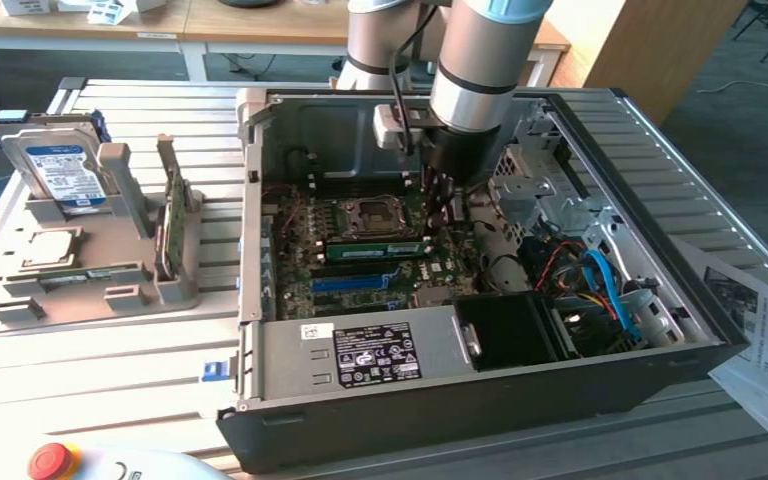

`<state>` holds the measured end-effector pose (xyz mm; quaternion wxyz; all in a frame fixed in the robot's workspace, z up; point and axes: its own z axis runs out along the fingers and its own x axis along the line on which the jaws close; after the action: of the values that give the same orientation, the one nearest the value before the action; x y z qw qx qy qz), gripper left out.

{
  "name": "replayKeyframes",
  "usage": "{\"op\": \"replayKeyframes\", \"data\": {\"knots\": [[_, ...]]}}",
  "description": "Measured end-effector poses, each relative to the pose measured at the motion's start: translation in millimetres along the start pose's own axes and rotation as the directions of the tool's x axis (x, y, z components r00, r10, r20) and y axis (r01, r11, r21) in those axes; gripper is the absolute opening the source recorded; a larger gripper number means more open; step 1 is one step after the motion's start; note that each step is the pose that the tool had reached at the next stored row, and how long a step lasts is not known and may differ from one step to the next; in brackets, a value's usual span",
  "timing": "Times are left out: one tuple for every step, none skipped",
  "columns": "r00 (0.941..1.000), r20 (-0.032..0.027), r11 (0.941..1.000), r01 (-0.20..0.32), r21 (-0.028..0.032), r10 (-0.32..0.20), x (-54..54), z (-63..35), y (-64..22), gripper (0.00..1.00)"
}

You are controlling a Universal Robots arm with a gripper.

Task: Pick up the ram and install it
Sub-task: 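Press down the ram until it locks into place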

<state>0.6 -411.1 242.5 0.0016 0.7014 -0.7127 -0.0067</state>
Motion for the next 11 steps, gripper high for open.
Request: {"op": "replayKeyframes", "data": {"knots": [[1.0000, 0.0000, 1.0000, 0.000, 0.0000, 0.000, 0.0, 0.0, 0.0, 0.10], [1.0000, 0.0000, 1.0000, 0.000, 0.0000, 0.000, 0.0, 0.0, 0.0, 0.10], [1.0000, -0.0001, 1.0000, 0.000, 0.0000, 0.000, 0.0, 0.0, 0.1, 0.10], [1.0000, -0.0004, 1.0000, 0.000, -0.0001, 0.000, 0.0, 0.0, 0.7, 0.10], [1.0000, -0.0003, 1.0000, 0.000, -0.0001, 0.000, 0.0, 0.3, 1.5, 0.10], [1.0000, -0.0001, 1.0000, 0.000, 0.0000, 0.000, -0.2, 0.7, 2.7, 0.10], [1.0000, 0.0000, 1.0000, 0.000, 0.0000, 0.000, -0.5, 1.1, 4.2, 0.10], [1.0000, 0.0000, 1.0000, 0.000, 0.0000, 0.000, -0.9, 1.4, 5.7, 0.10], [1.0000, 0.0001, 1.0000, 0.000, 0.0001, 0.000, -1.5, 1.7, 7.5, 0.10], [1.0000, 0.0000, 1.0000, 0.000, 0.0000, 0.000, -2.0, 1.9, 9.1, 0.10], [1.0000, -0.0001, 1.0000, 0.000, 0.0000, 0.000, -2.5, 2.0, 10.8, 0.10]]}}
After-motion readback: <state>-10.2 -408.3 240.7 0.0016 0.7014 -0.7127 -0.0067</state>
